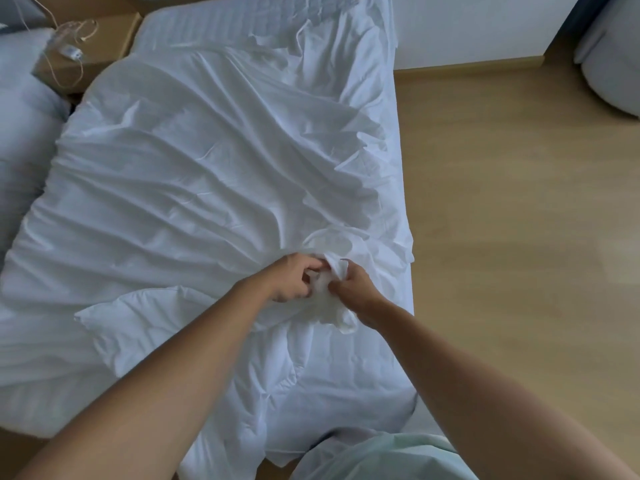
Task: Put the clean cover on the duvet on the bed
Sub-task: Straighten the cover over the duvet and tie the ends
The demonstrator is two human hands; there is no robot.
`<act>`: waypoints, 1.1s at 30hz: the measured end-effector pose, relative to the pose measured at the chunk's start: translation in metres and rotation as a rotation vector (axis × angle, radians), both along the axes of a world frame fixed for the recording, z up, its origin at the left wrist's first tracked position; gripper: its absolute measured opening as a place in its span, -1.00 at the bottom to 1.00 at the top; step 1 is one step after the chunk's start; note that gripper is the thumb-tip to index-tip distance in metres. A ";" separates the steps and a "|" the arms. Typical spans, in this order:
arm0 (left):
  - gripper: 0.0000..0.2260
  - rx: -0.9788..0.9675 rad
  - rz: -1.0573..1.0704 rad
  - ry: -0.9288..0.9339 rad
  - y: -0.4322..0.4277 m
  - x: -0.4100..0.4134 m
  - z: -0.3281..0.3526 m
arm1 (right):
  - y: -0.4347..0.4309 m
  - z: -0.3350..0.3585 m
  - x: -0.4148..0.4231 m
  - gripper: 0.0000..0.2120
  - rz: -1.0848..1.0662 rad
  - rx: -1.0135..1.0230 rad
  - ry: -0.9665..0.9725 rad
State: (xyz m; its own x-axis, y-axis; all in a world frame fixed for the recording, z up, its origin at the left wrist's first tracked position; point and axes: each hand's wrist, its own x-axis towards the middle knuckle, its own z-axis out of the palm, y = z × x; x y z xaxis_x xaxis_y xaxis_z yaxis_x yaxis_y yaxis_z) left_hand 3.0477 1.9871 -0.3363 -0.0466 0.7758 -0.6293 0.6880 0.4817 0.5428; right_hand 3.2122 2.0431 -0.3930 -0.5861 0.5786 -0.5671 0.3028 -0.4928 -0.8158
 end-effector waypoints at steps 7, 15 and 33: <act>-0.57 0.202 0.280 0.031 -0.020 0.016 -0.030 | 0.008 0.002 -0.004 -0.51 -0.173 -0.148 -0.010; -0.78 0.316 0.363 0.194 -0.024 0.022 -0.035 | -0.005 0.003 -0.026 -0.49 -0.148 -0.073 -0.723; -0.85 0.582 0.724 0.075 -0.083 0.039 -0.041 | 0.014 0.010 -0.033 -0.81 -0.128 -0.262 -0.180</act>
State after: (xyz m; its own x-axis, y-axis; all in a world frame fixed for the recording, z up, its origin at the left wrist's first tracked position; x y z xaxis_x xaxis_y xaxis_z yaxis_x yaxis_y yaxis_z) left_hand 3.0865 1.9037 -0.3777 -0.6671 0.7342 -0.1262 0.3695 0.4732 0.7997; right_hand 3.1792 2.0566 -0.3832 -0.3951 0.4622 -0.7939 0.3524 -0.7218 -0.5956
